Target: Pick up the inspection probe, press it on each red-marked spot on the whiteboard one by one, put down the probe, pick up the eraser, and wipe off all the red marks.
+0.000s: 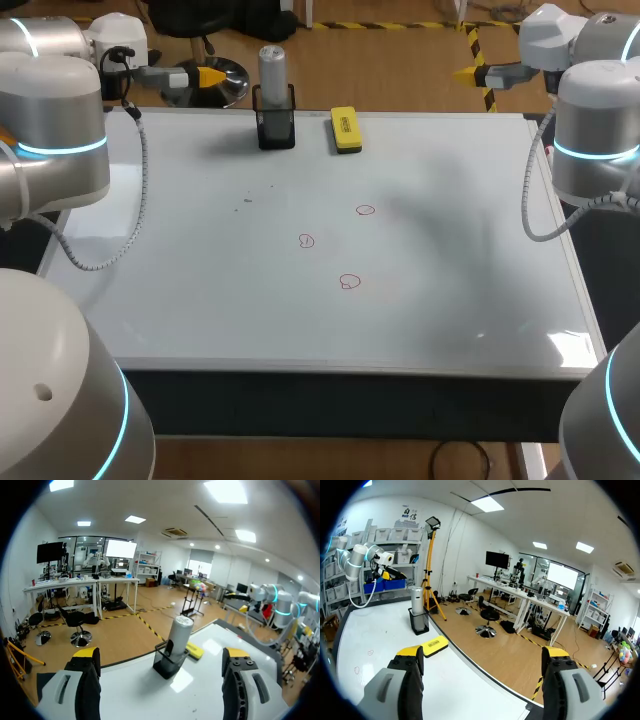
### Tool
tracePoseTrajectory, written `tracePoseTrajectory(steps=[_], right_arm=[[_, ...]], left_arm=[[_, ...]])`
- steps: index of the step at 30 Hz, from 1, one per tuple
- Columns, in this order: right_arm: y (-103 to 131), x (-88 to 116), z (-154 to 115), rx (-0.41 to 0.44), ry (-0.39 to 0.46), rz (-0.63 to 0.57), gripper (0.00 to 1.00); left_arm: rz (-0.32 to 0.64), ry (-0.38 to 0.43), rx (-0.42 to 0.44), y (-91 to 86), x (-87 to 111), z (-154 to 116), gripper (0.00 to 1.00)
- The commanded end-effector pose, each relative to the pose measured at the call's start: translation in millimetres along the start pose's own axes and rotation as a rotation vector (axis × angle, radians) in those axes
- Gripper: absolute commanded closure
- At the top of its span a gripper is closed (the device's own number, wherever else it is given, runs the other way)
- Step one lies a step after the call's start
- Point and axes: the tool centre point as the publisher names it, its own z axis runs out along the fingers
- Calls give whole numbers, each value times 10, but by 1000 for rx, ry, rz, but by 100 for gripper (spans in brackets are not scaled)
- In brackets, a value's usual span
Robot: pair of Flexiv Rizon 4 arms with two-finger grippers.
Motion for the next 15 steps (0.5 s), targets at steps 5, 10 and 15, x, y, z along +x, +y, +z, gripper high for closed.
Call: tracePoseTrajectory(steps=[5, 10, 15], right_arm=[[0, 0, 0, 0, 0, 0, 0], [0, 0, 0, 0, 0, 0, 0], [0, 0, 0, 0, 0, 0, 0]], left_arm=[[-7, 31, 19, -4, -30, 1, 0], [56, 110, 70, -61, -141, -3, 0], [94, 256, 137, -114, -206, 28, 0]])
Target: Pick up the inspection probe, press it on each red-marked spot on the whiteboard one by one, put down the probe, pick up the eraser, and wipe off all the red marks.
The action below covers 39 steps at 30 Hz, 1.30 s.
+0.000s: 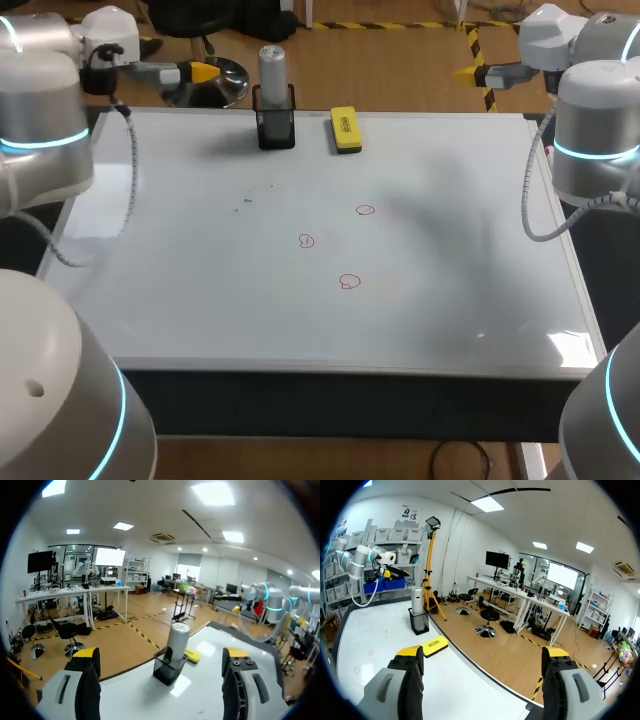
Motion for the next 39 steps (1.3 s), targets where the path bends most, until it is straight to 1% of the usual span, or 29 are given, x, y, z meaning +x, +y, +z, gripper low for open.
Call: tracePoseTrajectory(steps=[1, 2, 3, 5, 6, 7, 8, 9, 10, 18, 25, 32, 39], right_arm=[[-1, 1, 1, 0, 0, 0, 0], [-1, 1, 1, 0, 0, 0, 0], [-1, 1, 1, 0, 0, 0, 0], [-1, 1, 1, 0, 0, 0, 0], [-1, 1, 1, 0, 0, 0, 0], [-1, 1, 1, 0, 0, 0, 0], [-1, 1, 1, 0, 0, 0, 0], [-1, 1, 1, 0, 0, 0, 0], [-1, 1, 1, 0, 0, 0, 0], [-1, 1, 1, 0, 0, 0, 0], [-1, 1, 1, 0, 0, 0, 0], [-1, 1, 1, 0, 0, 0, 0], [-1, 1, 1, 0, 0, 0, 0]], left_arm=[[29, 163, 77, 36, -145, -4, 0], [33, 219, 94, 33, -154, 13, 0], [53, 224, 87, 26, -161, 25, 0], [65, 301, 113, 18, -176, 65, 0], [87, 297, 102, 12, -176, 85, 0], [89, 338, 118, 15, -185, 111, 0], [101, 365, 123, 13, -179, 133, 0], [111, 375, 123, 15, -177, 149, 0], [112, 412, 134, 15, -170, 176, 0], [143, 549, 178, 29, -37, 422, 0], [139, 593, 192, 62, 40, 607, 0], [136, 607, 200, 108, 80, 743, 0], [139, 626, 191, 152, 144, 876, 0]])
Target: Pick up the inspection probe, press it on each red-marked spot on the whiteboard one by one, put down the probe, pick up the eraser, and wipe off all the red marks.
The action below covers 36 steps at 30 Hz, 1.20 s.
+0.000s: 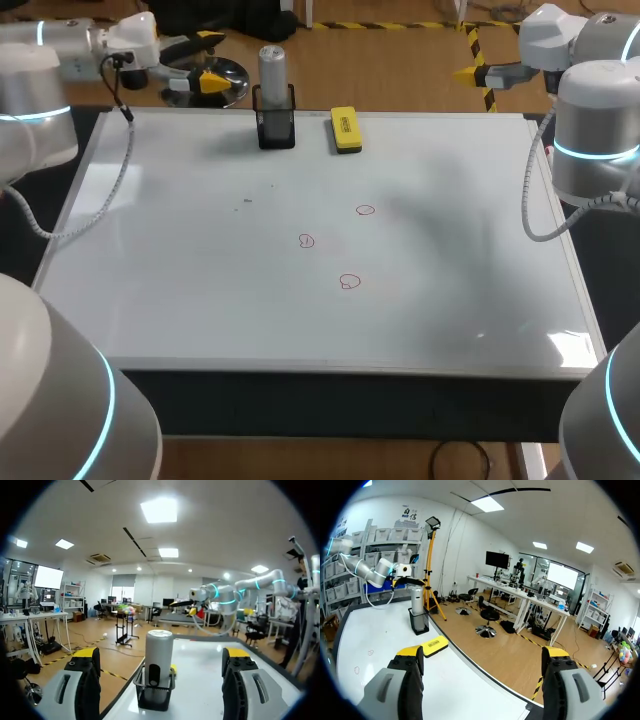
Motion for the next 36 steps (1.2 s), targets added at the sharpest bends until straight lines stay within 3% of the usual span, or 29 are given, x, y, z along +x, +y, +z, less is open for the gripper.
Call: tracePoseTrajectory(steps=[1, 11, 26, 36], right_arm=[[0, 0, 0, 0, 0, 0, 0], [0, 0, 0, 0, 0, 0, 0], [0, 0, 0, 0, 0, 0, 0], [0, 0, 0, 0, 0, 0, 0]], left_arm=[[-1, 41, 1, 51, -50, 99, 0], [-17, 88, 8, 106, 68, 367, 0], [-11, 19, -25, 273, 123, 630, 0], [-21, 32, -37, 378, 141, 754, 0]])
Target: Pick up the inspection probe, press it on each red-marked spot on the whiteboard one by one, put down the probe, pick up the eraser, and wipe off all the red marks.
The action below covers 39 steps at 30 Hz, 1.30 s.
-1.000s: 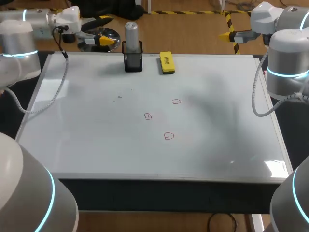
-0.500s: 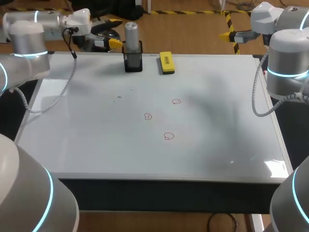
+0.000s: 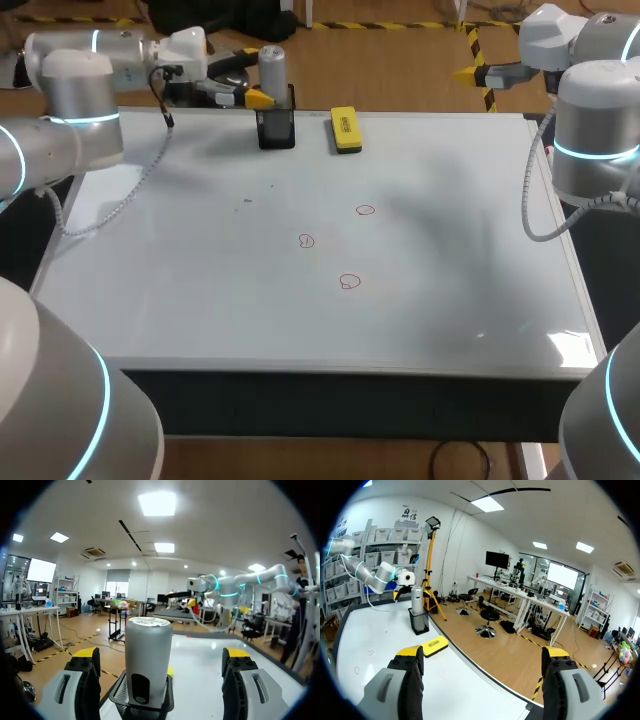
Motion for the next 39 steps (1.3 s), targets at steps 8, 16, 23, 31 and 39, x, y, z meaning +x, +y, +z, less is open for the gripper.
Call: tracePoseTrajectory(steps=[8, 16, 23, 31, 39], right_arm=[[0, 0, 0, 0, 0, 0, 0], [0, 0, 0, 0, 0, 0, 0], [0, 0, 0, 0, 0, 0, 0], [0, 0, 0, 0, 0, 0, 0], [0, 0, 0, 0, 0, 0, 0]], left_arm=[[-10, -16, -1, 110, -24, 119, 0], [-18, -21, 1, 150, -24, 194, 0], [-21, -19, 14, 160, -23, 246, 0], [-4, -28, 12, 135, -22, 282, 13], [3, -35, 8, 128, -15, 278, 74]])
